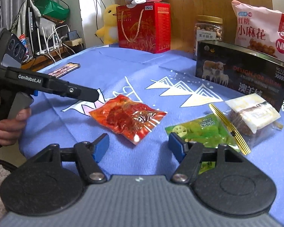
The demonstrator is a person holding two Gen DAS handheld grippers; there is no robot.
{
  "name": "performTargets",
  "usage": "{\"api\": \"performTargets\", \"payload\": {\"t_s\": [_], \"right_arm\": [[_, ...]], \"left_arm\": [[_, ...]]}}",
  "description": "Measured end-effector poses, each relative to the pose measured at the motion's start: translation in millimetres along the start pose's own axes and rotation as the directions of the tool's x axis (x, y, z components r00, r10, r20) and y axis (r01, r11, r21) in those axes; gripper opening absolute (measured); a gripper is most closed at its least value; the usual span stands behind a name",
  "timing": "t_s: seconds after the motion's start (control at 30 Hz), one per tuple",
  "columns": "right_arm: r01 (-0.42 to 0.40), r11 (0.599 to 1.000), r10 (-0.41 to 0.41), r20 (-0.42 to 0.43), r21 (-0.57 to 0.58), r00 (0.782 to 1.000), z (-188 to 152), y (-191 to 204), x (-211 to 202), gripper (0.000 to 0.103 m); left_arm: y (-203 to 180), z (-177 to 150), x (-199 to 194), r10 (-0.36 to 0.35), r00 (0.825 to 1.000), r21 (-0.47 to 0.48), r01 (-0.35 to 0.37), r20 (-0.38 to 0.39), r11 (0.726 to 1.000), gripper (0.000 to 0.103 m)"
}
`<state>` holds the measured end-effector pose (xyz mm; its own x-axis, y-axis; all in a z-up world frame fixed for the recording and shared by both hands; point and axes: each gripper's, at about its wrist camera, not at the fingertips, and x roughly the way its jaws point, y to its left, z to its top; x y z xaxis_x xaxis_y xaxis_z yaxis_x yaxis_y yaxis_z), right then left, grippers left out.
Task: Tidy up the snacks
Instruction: 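Move the left gripper back to the loose snacks, then grasp the red spicy snack bag with the left gripper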
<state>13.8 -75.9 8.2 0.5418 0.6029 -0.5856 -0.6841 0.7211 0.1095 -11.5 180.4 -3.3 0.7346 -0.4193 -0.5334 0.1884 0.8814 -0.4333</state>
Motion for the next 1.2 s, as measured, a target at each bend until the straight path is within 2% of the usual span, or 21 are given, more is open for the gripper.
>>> {"api": "performTargets", "payload": {"t_s": [0.23,0.3,0.47,0.83,0.87,0.97,1.17,1.2], "right_arm": [[0.018,0.999,-0.018,-0.003,-0.042,1.0,4,8,10,0.074],[0.006,0.999,-0.006,-0.008,-0.053,1.0,7,11,14,0.074],[-0.045,0.995,0.044,-0.008,-0.089,0.999,13,19,25,0.074],[-0.126,0.992,0.125,0.012,0.007,0.992,18,8,27,0.075],[-0.133,0.991,0.133,0.013,0.013,0.991,19,6,27,0.075],[-0.138,0.99,0.138,0.015,0.021,0.99,21,2,30,0.074],[-0.133,0.991,0.133,0.022,-0.012,0.991,27,4,35,0.074],[-0.133,0.991,0.134,0.023,-0.018,0.991,28,5,36,0.074]], "left_arm": [[6,0,-1,-0.04,0.999,-0.038,0.04,0.0,0.998,0.078],[5,0,0,-0.054,0.999,-0.047,0.054,-0.001,0.997,0.083],[1,2,5,-0.079,0.997,-0.054,0.078,-0.012,0.995,0.083],[-5,13,27,-0.158,0.986,-0.108,0.153,-0.047,0.982,0.083],[-6,13,28,-0.154,0.987,-0.104,0.148,-0.048,0.984,0.083],[-8,15,36,-0.173,0.982,-0.102,0.166,-0.07,0.981,0.069],[-10,17,42,-0.173,0.983,-0.111,0.165,-0.069,0.98,0.066],[-10,18,42,-0.17,0.983,-0.112,0.161,-0.07,0.981,0.063]]}}
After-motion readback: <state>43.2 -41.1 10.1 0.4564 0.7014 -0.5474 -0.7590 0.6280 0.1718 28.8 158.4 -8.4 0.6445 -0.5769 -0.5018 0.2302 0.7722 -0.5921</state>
